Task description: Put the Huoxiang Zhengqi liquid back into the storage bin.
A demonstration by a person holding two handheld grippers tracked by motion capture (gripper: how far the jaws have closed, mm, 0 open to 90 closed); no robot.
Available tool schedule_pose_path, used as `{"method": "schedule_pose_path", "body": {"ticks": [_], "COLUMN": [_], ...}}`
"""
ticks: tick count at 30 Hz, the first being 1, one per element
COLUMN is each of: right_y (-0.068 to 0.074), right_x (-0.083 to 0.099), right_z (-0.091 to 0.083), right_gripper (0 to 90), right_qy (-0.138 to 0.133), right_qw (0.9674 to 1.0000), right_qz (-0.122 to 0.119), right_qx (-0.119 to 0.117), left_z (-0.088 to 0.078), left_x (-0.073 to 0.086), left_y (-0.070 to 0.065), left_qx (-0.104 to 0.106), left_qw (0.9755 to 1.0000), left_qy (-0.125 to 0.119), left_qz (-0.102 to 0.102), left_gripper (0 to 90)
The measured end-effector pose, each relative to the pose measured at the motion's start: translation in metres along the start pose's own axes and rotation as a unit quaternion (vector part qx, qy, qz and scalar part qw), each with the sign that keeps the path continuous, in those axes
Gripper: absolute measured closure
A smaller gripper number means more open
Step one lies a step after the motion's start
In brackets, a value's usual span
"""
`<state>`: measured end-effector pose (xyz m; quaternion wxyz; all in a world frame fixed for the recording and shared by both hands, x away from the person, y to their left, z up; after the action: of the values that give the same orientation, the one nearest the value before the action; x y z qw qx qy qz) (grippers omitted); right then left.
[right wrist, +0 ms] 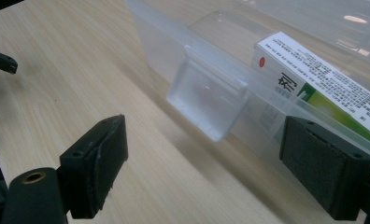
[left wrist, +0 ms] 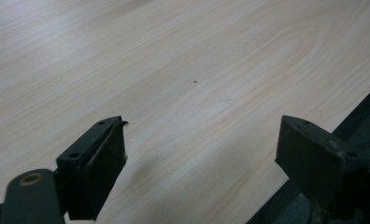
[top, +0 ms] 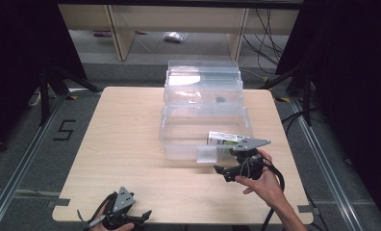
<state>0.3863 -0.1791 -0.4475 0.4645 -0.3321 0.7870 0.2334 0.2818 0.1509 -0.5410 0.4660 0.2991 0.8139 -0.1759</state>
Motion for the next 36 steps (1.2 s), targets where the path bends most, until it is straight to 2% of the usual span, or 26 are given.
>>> {"method": "schedule_pose_path", "body": {"ticks": [2, 3, 5, 6, 7, 8, 9, 10, 13, 14, 15, 16, 17, 21, 22, 23, 25, 30, 31, 32, 34, 35, 36], "right_y": [0.002, 0.004, 0.006, 0.01, 0.01, 0.009, 0.012, 0.011, 0.017, 0.017, 0.017, 0.017, 0.02, 0.024, 0.028, 0.027, 0.032, 0.037, 0.036, 0.039, 0.039, 0.04, 0.04], "right_x": [0.0, 0.001, 0.002, 0.004, 0.005, 0.005, 0.007, 0.008, 0.014, 0.015, 0.017, 0.017, 0.021, 0.027, 0.031, 0.032, 0.036, 0.045, 0.048, 0.051, 0.054, 0.055, 0.057], "right_z": [0.0, 0.0, 0.0, -0.002, -0.003, -0.003, -0.004, -0.005, -0.007, -0.007, -0.007, -0.007, -0.008, -0.006, -0.007, -0.007, -0.008, -0.008, -0.009, -0.009, -0.011, -0.013, -0.014], "right_gripper": [16.3, 16.3, 16.2, 16.2, 16.3, 16.3, 16.3, 16.2, 16.3, 16.3, 16.3, 16.3, 16.3, 16.3, 16.3, 16.3, 16.3, 16.3, 16.3, 16.3, 16.3, 16.2, 16.3], "right_qy": [-0.002, -0.002, -0.003, -0.004, 0.0, -0.012, -0.007, -0.01, -0.006, -0.012, -0.012, -0.012, -0.006, -0.005, -0.002, -0.004, 0.001, 0.002, -0.002, 0.0, 0.002, 0.005, 0.002], "right_qw": [1.0, 0.9999, 0.9999, 0.9999, 0.9999, 0.9999, 0.9998, 0.9999, 0.9997, 0.9998, 0.9998, 0.9998, 0.9999, 0.9999, 0.9997, 0.9999, 0.9998, 0.9997, 0.9999, 0.9996, 0.9996, 0.9995, 0.9995], "right_qz": [0.005, 0.013, -0.001, 0.011, 0.011, -0.004, 0.011, 0.004, 0.021, 0.017, 0.008, 0.008, 0.012, 0.012, 0.022, 0.008, 0.019, 0.02, 0.009, 0.026, 0.023, 0.03, 0.03], "right_qx": [-0.004, 0.003, -0.011, -0.01, -0.006, -0.005, -0.013, -0.005, -0.009, -0.005, -0.012, -0.012, -0.002, -0.008, -0.007, -0.005, -0.008, -0.014, -0.008, -0.012, -0.012, -0.007, -0.007], "left_z": [0.0, 0.0, 0.001, 0.001, 0.0, 0.0, -0.001, -0.001, 0.0, -0.001, -0.001, -0.001, -0.002, -0.005, -0.004, -0.004, -0.006, -0.007, -0.007, -0.006, -0.008, -0.008, -0.007], "left_x": [-0.001, -0.001, 0.0, -0.001, -0.001, -0.001, -0.001, -0.001, -0.001, -0.001, -0.001, -0.001, -0.001, -0.002, -0.002, -0.002, -0.002, -0.002, -0.002, -0.002, -0.002, -0.002, -0.002], "left_y": [-0.001, -0.002, -0.002, -0.002, -0.003, -0.003, -0.002, -0.001, -0.002, -0.002, -0.002, -0.002, -0.003, -0.003, -0.004, -0.004, -0.003, -0.002, -0.002, -0.002, -0.003, -0.003, -0.003], "left_qx": [-0.001, -0.002, 0.002, 0.002, 0.004, 0.004, 0.007, 0.003, 0.003, 0.002, 0.001, 0.001, 0.0, 0.002, -0.001, -0.002, -0.002, -0.007, -0.008, -0.01, -0.005, -0.003, -0.01], "left_qw": [1.0, 0.9999, 1.0, 1.0, 1.0, 1.0, 1.0, 1.0, 1.0, 1.0, 1.0, 1.0, 0.9999, 1.0, 1.0, 1.0, 1.0, 0.9999, 0.9999, 0.9999, 0.9999, 0.9999, 0.9999], "left_qy": [-0.004, -0.006, -0.005, -0.006, -0.005, -0.006, 0.0, 0.001, -0.004, -0.004, -0.005, -0.005, -0.007, -0.005, -0.008, -0.007, -0.003, -0.006, -0.007, -0.01, -0.009, -0.01, -0.01], "left_qz": [-0.008, -0.009, -0.006, -0.005, -0.006, -0.006, -0.003, -0.001, -0.008, -0.004, -0.006, -0.006, -0.008, 0.002, -0.001, 0.0, 0.004, -0.004, -0.006, -0.004, -0.005, -0.004, -0.005], "left_gripper": [15.3, 15.3, 15.3, 15.3, 15.3, 15.3, 15.3, 15.3, 15.3, 15.3, 15.3, 15.3, 15.3, 15.3, 15.3, 15.3, 15.3, 15.4, 15.4, 15.4, 15.4, 15.6, 15.6]}}
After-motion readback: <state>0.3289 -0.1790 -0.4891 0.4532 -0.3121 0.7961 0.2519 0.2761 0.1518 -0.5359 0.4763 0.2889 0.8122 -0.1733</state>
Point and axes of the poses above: each handheld gripper's, and its own axes: z roughly forward along the jaws, x roughly out of its underside, y roughly to its left, the point moved 5 cm from there along z, roughly forward along the jaws, and after that the axes turned 14 degrees about -y, right-handed, at the moved point
